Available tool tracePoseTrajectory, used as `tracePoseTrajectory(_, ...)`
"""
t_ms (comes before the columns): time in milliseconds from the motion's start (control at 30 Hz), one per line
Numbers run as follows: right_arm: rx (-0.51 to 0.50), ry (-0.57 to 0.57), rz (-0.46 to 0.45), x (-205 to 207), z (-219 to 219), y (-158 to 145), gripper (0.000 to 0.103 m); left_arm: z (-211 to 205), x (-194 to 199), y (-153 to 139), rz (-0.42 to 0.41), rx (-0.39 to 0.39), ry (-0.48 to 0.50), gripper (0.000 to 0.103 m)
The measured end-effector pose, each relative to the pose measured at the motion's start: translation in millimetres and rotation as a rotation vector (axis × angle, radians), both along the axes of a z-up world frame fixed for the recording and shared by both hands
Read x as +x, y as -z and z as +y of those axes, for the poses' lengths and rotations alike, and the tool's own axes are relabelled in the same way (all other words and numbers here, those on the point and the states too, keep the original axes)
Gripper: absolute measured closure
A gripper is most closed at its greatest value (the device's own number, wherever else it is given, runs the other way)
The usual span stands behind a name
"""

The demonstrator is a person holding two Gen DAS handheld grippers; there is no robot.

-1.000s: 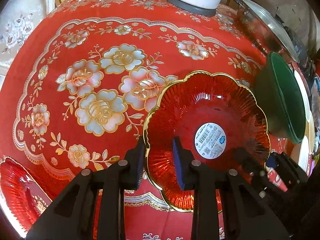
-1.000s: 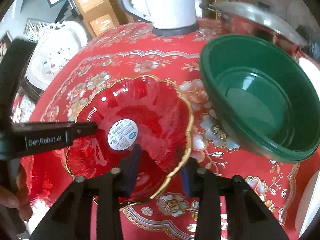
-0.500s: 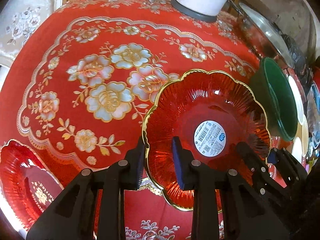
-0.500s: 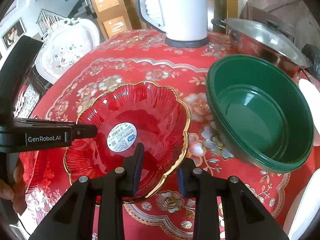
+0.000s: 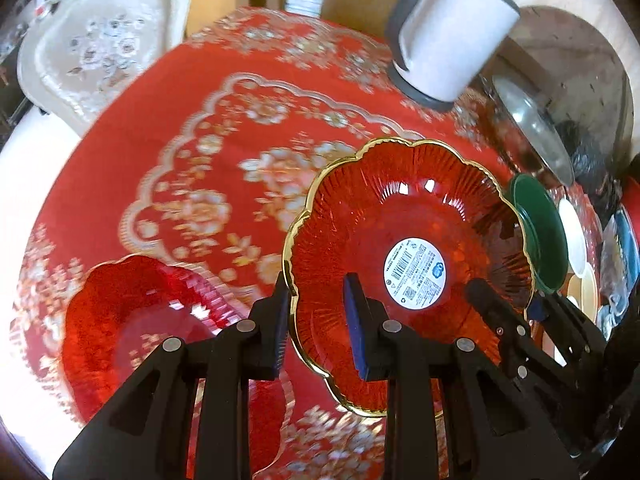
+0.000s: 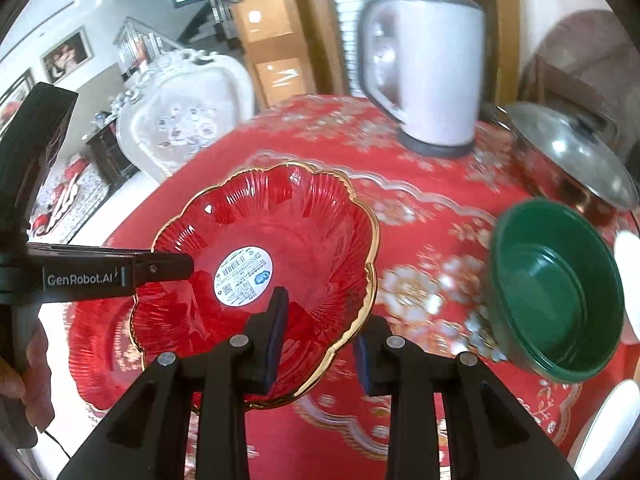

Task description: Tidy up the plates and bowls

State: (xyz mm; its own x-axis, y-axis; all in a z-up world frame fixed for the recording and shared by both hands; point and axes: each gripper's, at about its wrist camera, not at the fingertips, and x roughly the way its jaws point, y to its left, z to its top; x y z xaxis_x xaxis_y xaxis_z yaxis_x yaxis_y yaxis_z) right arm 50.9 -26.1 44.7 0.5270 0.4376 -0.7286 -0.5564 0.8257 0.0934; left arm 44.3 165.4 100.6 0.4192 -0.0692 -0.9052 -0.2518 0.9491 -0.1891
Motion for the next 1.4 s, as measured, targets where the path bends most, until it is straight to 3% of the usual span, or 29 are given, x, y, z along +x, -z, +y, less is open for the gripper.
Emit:
tracePoseTrajectory(267, -0.01, -0.141, -0.02, -31.0, 52.8, -9.1, 0.074, 54.0, -55.7, -7.7, -0.005, 0.001, -0.126, 0.078)
tracePoseTrajectory(667, -0.038, -0.301, 0.006, -65.8, 121.2, 7.1, 0.073, 108.3, -120.4, 2.0, 0.024, 0.016, -0.251, 0.078)
tracePoseTrajectory(933, -0.086, -0.325, 0.06, -76.8, 137.9, 32.2, 0.071, 116.6, -137.9, 30.5, 0.08, -0.004, -0.267, 0.078)
tracePoseTrajectory(1400, -0.127, -0.309, 0.119, -75.9, 143.3, 61.1, 0.071, 118.4, -134.3, 60.9, 0.121, -0.006, -0.273, 0.077)
